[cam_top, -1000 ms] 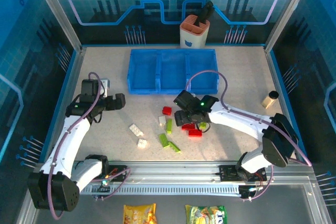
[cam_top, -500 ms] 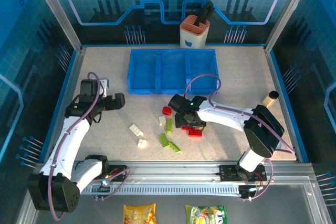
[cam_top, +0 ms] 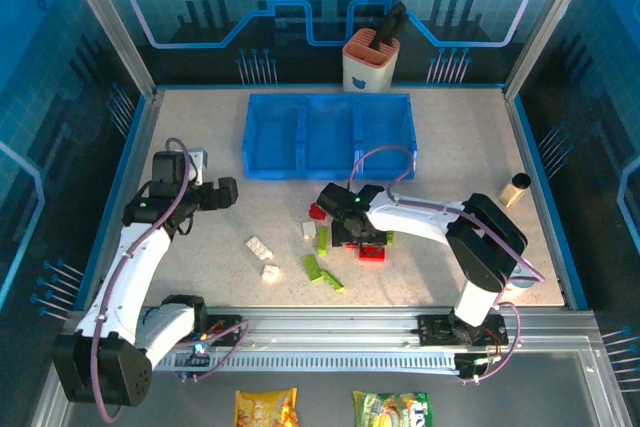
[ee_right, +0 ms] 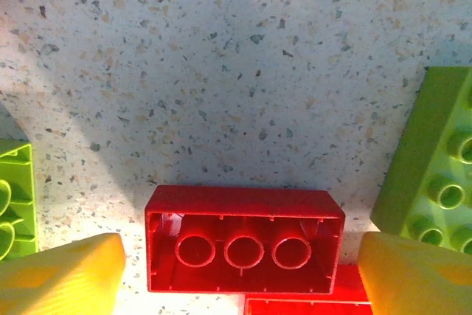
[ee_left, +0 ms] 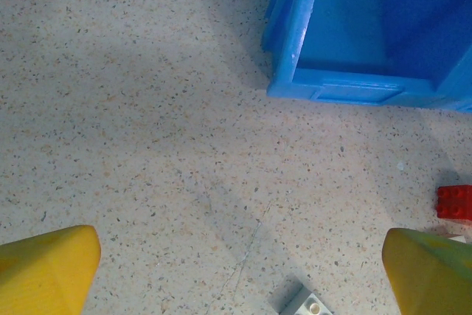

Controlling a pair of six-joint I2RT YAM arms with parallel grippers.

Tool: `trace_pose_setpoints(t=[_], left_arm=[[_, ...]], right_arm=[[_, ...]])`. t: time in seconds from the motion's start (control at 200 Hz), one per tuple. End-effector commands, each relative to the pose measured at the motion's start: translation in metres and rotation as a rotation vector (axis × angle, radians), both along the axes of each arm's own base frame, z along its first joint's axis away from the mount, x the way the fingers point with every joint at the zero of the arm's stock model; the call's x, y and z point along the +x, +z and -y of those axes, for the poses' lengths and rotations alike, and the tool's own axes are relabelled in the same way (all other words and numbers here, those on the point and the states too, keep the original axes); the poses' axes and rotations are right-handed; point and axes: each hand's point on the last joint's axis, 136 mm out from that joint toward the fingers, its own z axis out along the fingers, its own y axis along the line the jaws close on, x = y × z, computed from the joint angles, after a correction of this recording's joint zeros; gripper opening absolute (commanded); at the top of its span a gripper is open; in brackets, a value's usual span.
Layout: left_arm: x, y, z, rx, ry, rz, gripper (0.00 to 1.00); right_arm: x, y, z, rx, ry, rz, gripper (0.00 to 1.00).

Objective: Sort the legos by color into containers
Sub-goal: Pick up the lego from the bottom-center of the table.

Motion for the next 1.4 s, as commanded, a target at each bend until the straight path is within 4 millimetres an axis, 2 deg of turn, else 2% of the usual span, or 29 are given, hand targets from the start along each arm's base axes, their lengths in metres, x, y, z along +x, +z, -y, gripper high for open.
trace_pose_setpoints(t=[0.0, 0.34, 0.745, 1.096, 1.396], left_arm=[[0.000, 0.003, 0.000, -0.001, -0.015, 0.018, 0.99], [-0.001, 0.002, 0.000, -0.003, -0.016, 0.014, 0.99], [-0.001, 0.001, 0.000, -0.001, -0.016, 0.014, 0.99], [-0.001, 0.001, -0.001, 0.002, -0.016, 0.013, 0.99], [-0.001, 0.001, -0.002, 0.005, -0.012, 0.012, 0.99]], right_arm=[[-0.009, -0.012, -0.006, -0.011, -0.012, -0.030, 0.81], [-0.010, -0.019, -0.004, -0.041, -0.019, -0.034, 0.75], [-0.008, -0.012, -0.002, -0.044, -0.019, -0.017, 0.68], [0.003, 0.018, -0.003, -0.060, 0.020, 0.044, 0.66], [0.035, 0.054, -0.002, -0.041, 0.058, 0.098, 0.66]])
